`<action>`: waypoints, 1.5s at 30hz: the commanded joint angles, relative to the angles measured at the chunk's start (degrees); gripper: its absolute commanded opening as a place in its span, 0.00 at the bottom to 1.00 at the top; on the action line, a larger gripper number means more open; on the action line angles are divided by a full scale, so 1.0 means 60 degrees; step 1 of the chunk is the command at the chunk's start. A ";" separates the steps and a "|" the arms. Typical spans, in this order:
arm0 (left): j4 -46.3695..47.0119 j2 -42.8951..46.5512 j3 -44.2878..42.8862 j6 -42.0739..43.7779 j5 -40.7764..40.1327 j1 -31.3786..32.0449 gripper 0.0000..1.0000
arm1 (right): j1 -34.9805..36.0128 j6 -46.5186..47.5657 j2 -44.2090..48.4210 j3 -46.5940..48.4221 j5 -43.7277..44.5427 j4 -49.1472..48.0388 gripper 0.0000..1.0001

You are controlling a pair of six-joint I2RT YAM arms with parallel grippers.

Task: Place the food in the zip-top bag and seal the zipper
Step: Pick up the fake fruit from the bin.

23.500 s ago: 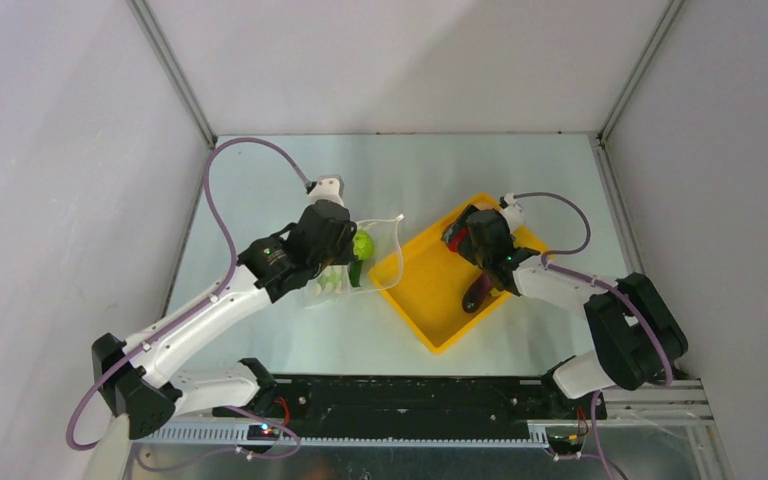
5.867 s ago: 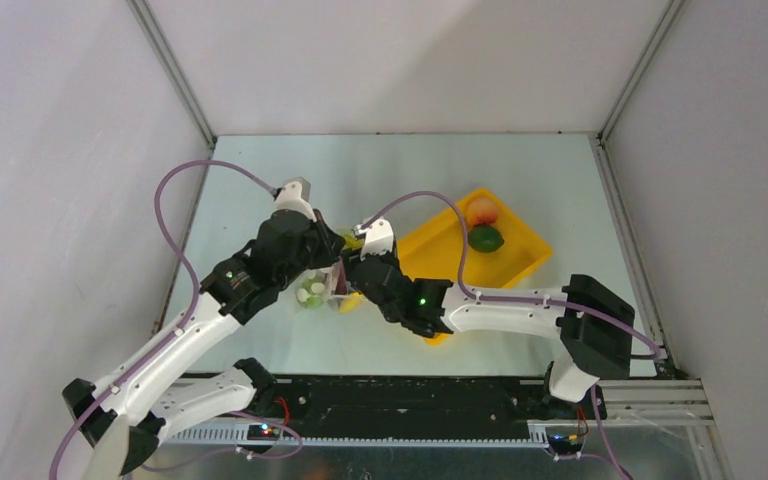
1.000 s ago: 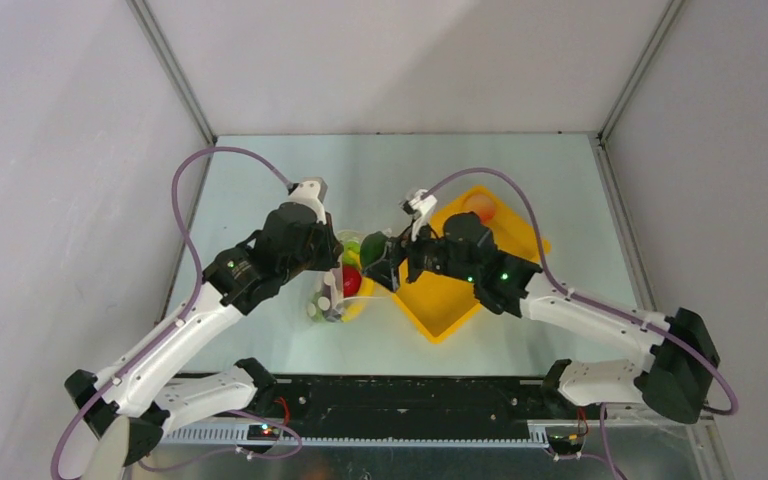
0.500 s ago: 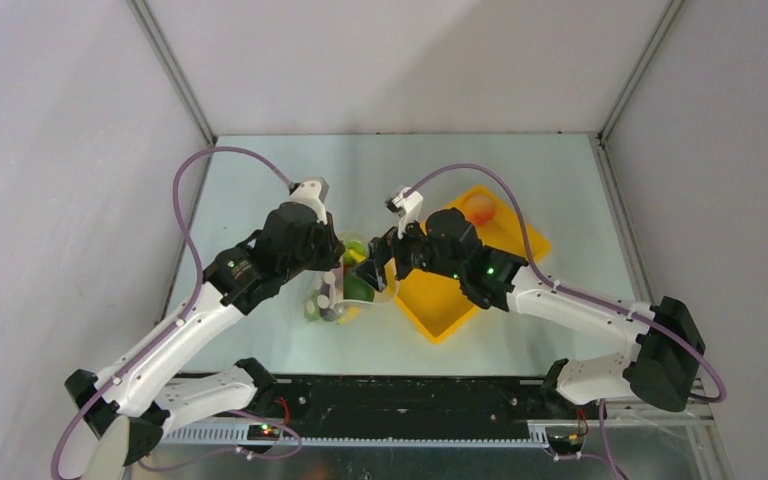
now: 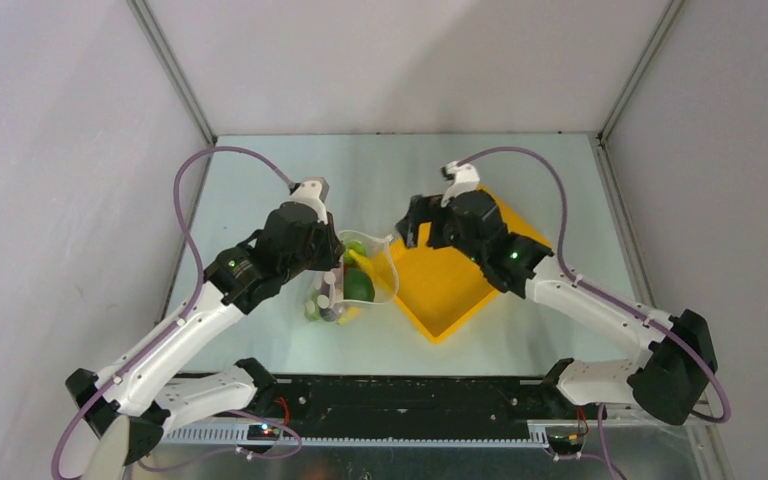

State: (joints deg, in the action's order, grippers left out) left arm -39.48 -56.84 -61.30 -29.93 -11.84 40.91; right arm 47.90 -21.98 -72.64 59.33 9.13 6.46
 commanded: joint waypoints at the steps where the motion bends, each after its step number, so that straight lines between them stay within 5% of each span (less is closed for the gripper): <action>1: 0.0460 -0.0038 0.0007 -0.0014 -0.0080 0.0003 0.00 | -0.1275 -0.2060 0.0063 0.0279 0.1532 0.1370 1.00; 8: 0.0452 -0.0045 0.0024 -0.0005 -0.0030 0.0009 0.00 | -0.3006 -0.4139 -0.1032 0.0000 0.2929 0.1818 0.99; 18: 0.0468 -0.0023 0.0053 0.0059 0.0003 0.0007 0.00 | -0.4163 -0.5316 -0.3191 -0.0013 0.3371 -0.0320 1.00; 39: 0.0650 -0.0127 0.0027 0.0169 0.0175 0.0009 0.00 | -0.4439 -0.5634 -0.5420 0.0286 0.3168 -0.1866 0.99; 45: 0.0687 -0.0086 0.0081 0.0163 0.0186 0.0007 0.00 | -0.4436 -0.5400 -0.5350 0.0291 0.3098 -0.1838 0.89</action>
State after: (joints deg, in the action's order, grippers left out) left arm -38.17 -57.82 -61.28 -29.67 -11.53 40.91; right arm 21.04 -54.85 -104.90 59.07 26.11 -2.46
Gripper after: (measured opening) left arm 0.006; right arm 0.927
